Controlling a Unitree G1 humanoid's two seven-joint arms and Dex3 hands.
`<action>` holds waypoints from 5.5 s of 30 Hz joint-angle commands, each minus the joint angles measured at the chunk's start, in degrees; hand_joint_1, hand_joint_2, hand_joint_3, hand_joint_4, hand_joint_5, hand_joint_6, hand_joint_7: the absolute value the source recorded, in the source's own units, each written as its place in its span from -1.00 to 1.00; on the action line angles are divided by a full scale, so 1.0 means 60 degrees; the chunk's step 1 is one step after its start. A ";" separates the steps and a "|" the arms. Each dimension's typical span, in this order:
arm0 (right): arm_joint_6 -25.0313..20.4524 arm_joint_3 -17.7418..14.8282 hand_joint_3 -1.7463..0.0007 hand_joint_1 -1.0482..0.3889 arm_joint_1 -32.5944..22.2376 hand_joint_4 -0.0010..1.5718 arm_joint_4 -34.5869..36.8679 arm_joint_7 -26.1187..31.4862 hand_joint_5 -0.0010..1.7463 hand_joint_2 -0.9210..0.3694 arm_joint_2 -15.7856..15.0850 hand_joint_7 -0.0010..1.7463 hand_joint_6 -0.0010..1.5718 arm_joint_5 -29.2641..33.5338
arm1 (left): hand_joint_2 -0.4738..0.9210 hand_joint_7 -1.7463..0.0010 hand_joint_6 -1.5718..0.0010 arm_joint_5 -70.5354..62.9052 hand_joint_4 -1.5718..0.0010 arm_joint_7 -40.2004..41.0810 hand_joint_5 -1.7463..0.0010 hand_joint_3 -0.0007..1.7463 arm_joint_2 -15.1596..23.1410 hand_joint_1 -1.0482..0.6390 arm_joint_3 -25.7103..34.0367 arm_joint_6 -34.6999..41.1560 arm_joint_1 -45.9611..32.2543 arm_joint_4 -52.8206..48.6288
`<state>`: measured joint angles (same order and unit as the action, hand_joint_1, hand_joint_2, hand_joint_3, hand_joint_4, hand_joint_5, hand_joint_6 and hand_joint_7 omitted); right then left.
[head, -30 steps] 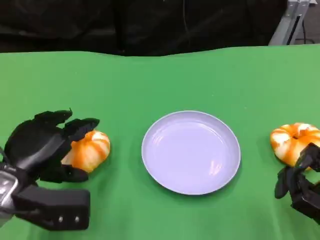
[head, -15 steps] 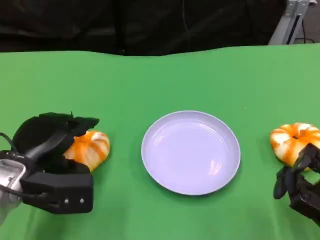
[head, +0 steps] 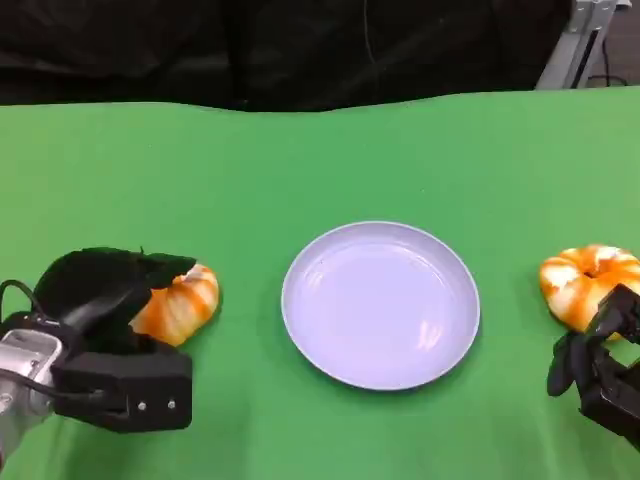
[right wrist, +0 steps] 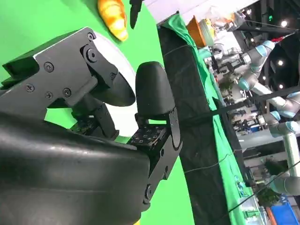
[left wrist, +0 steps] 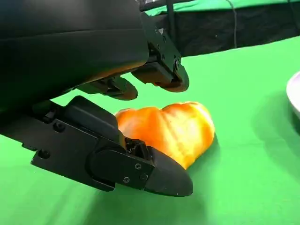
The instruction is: Grasp the bread from the table and place it into the plate.
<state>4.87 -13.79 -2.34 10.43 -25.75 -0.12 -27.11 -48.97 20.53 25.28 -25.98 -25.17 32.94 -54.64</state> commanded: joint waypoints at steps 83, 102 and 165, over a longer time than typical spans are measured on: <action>-0.0026 -0.0043 -0.51 0.40 -0.0082 0.14 -0.0121 0.0041 1.00 -0.34 0.0027 0.88 -0.04 -0.0025 | 0.99 -0.62 0.15 0.0391 0.24 0.0460 -0.97 -0.68 -0.2799 0.08 -0.1102 -0.0216 0.1450 0.1180; 0.0035 0.0040 -0.51 0.41 -0.0040 0.15 -0.0096 0.0067 1.00 -0.34 0.0099 0.87 -0.02 -0.0022 | 1.00 0.74 -0.42 0.0187 0.12 0.0874 -0.64 -0.85 -0.3567 0.08 -0.1555 -0.0095 0.2132 -0.0410; 0.0082 0.0008 -0.51 0.42 0.0042 0.16 0.0039 0.0031 1.00 -0.33 0.0005 0.87 -0.02 -0.0025 | 0.49 -0.64 -0.19 1.6682 -0.07 -1.0882 -1.00 0.43 -0.3010 0.08 0.7254 0.5803 -0.4329 0.4357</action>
<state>5.20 -13.20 -2.20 10.69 -25.39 0.71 -26.97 49.90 -41.27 5.19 15.23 5.85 7.13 -25.55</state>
